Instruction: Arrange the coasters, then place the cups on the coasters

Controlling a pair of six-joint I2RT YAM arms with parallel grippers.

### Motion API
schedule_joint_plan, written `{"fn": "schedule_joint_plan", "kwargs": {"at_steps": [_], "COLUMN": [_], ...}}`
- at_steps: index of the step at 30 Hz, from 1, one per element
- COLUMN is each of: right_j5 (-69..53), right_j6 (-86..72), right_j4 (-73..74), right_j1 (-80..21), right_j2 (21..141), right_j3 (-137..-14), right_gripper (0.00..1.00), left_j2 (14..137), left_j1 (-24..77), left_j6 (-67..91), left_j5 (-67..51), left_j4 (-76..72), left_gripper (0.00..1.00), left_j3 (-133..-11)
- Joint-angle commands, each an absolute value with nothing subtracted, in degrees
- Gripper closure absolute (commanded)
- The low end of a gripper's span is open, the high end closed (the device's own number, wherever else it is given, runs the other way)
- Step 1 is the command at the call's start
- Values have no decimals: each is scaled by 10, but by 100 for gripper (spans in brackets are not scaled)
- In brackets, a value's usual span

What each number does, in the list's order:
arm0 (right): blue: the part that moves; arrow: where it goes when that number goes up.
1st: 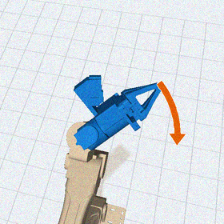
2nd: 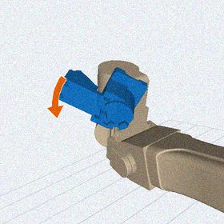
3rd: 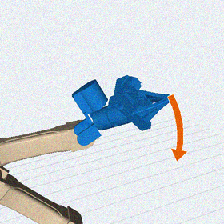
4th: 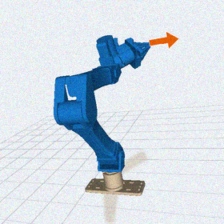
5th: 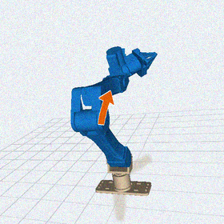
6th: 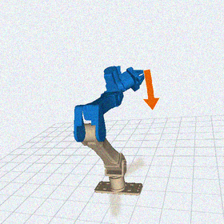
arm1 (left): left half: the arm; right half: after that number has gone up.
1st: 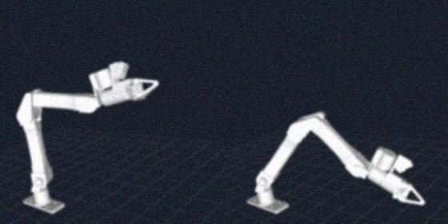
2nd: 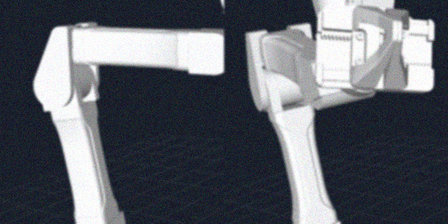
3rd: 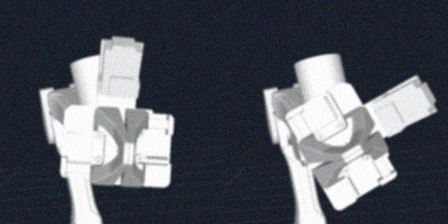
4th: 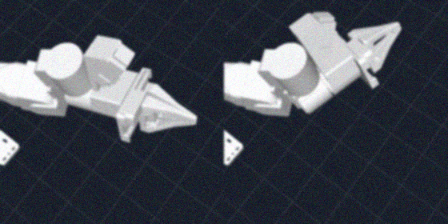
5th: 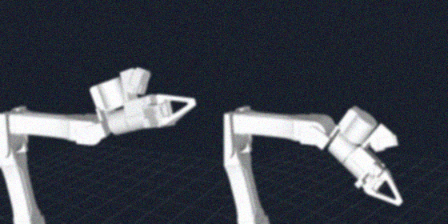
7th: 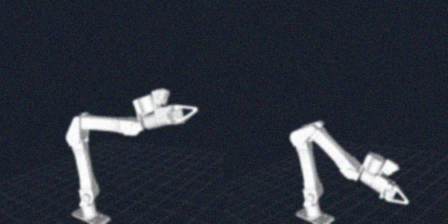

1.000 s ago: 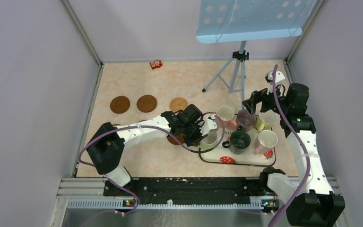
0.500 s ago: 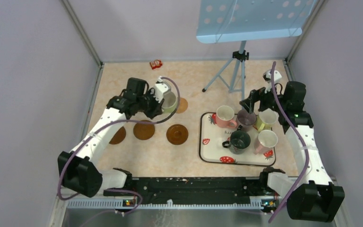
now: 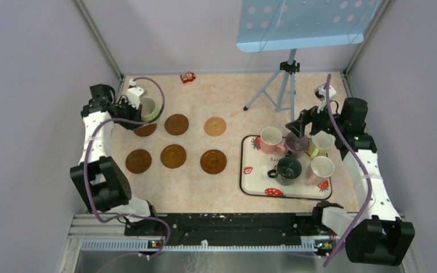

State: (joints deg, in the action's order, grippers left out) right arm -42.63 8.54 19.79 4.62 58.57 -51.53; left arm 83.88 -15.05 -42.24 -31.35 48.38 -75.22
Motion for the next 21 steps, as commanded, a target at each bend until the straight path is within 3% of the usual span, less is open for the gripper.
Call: {"fn": "schedule_joint_plan", "kwargs": {"at_steps": [1,8,14,21], "right_j5": [-444,-442,-439,-437], "right_j6": [99,98,100,101], "right_j4": [182,176,176,172], "right_j1": [46,45,46,45], "right_j2": [584,585,590,596], "right_j3": [-523,-516,-514,-512], "right_gripper": [5,5,5,5], "left_j2": [882,985,1072,1092], "left_j1": [-217,-298,-305,-302], "left_j6": [-487,-571,-622,-601], "left_j5": [-345,-409,-422,-411], "left_j4": [436,468,553,534], "left_gripper": [99,100,100,100], "left_j3": [-799,-856,-942,-932]}}
